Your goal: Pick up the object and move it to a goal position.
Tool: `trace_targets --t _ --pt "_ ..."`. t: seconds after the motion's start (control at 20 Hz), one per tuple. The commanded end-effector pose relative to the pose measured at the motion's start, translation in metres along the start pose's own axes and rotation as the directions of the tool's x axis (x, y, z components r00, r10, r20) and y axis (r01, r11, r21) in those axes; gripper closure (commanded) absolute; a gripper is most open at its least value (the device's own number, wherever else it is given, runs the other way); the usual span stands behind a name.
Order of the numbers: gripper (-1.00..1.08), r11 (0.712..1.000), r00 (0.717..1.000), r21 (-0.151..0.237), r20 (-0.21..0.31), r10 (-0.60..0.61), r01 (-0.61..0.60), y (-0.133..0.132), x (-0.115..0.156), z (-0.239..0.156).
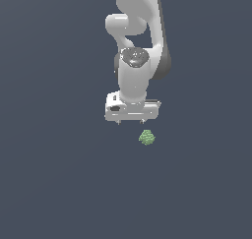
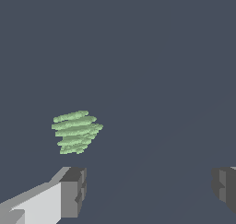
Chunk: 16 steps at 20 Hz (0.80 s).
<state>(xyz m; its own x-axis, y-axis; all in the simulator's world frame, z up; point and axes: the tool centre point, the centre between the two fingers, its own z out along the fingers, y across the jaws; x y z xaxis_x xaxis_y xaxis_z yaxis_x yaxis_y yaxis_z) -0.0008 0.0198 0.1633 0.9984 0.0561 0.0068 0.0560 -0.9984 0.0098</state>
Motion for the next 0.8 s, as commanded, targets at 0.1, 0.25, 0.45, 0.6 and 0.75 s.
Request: trace_targets --t 0.1,0.25,0.45,0.6,0.75 --pt "-0.92 1.0 1.0 -0.001 0.001 -0.004 0.004 0.0 0.0 0.001" --pt "-0.92 1.0 1.0 -0.009 0.006 -0.022 0.022 0.003 -0.002 0.004" --pt "-0.92 0.999 0.999 -0.02 0.015 -0.05 0.05 0.006 -0.004 0.01" --pt "-0.92 0.998 0.998 -0.021 0.016 -0.053 0.053 0.006 -0.004 0.011" --pt "-0.92 0.998 0.998 -0.02 0.015 -0.053 0.053 0.006 -0.004 0.01"
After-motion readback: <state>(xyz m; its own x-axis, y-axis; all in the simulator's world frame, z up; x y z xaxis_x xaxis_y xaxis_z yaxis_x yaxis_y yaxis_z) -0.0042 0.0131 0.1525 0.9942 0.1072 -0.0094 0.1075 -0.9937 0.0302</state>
